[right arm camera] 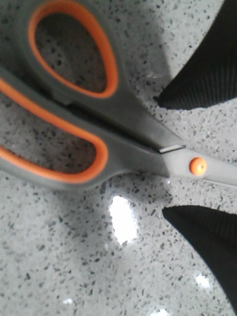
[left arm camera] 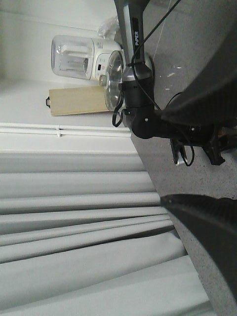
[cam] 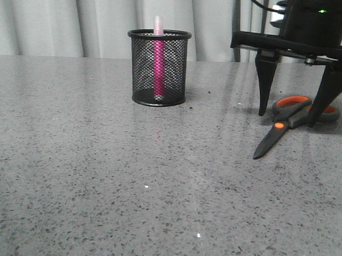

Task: Put pen and scissors into bin
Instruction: 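Lower the right gripper and close it on the scissors blades, then lift the scissors upright with the right gripper, then lower the scissors blades-first into the mesh cup and release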

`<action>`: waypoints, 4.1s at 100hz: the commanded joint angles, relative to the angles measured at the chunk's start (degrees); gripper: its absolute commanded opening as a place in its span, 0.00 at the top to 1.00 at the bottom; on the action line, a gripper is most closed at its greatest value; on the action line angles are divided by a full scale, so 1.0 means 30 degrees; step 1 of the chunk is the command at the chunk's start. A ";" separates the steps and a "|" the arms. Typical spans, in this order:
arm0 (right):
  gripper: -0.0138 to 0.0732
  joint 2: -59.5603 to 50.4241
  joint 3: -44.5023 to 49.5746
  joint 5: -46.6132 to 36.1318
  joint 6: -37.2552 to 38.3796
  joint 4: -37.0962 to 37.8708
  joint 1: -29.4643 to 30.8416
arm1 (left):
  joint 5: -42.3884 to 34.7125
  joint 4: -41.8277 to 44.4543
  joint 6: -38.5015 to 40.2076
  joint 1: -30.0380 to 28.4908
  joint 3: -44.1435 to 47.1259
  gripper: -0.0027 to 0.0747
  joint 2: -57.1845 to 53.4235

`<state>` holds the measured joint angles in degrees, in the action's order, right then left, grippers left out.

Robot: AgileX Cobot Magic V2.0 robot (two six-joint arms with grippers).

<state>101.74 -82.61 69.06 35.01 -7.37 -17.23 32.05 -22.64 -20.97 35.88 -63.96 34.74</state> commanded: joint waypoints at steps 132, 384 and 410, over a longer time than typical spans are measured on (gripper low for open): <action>0.93 -0.0846 -0.0861 -0.2619 -0.0432 0.2950 0.0058 | -0.0775 -0.0283 0.0034 0.0175 -0.0443 0.59 0.0088; 0.90 -0.1022 0.4317 -2.8549 -0.1464 1.1476 -0.4876 | 0.0478 0.1057 0.0034 0.0175 -0.0443 0.59 -0.0233; 0.68 -0.1022 0.4317 -2.8549 -0.1464 1.1256 -0.4876 | 0.0478 0.0984 0.0034 0.0175 -0.0443 0.59 -0.0233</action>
<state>101.42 -68.62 -13.60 30.89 27.32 -31.68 37.10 -18.53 -20.97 35.97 -63.96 33.72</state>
